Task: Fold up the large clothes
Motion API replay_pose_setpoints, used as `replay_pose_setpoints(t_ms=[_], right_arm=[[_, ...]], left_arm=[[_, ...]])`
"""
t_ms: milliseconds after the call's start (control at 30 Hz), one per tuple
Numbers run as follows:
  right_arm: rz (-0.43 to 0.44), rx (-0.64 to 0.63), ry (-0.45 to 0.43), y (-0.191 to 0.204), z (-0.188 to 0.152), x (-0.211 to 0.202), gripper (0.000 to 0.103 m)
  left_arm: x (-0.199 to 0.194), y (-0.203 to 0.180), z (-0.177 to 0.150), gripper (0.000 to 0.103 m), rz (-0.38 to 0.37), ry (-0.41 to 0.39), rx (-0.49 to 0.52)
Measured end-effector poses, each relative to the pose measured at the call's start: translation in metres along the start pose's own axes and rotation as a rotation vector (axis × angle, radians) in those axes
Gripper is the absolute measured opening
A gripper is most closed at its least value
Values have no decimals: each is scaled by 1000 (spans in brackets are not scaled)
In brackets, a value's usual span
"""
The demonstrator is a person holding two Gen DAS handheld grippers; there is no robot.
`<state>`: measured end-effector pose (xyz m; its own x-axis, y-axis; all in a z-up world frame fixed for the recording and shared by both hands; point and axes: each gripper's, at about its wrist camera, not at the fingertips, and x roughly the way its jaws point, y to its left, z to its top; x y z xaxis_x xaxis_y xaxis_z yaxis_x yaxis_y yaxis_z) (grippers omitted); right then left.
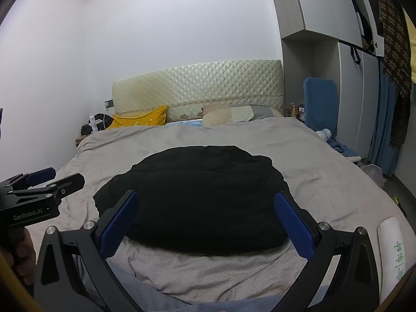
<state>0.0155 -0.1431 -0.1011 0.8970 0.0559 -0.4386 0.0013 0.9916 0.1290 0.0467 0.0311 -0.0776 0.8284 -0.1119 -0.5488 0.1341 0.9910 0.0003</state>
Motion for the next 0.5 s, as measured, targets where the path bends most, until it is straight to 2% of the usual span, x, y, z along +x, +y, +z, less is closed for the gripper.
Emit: replay_pose_setpoints(t_ms=[500], right_arm=[[-9, -5, 13, 0, -3, 4, 103]], left_arm=[[4, 5, 0, 90, -13, 18, -9]])
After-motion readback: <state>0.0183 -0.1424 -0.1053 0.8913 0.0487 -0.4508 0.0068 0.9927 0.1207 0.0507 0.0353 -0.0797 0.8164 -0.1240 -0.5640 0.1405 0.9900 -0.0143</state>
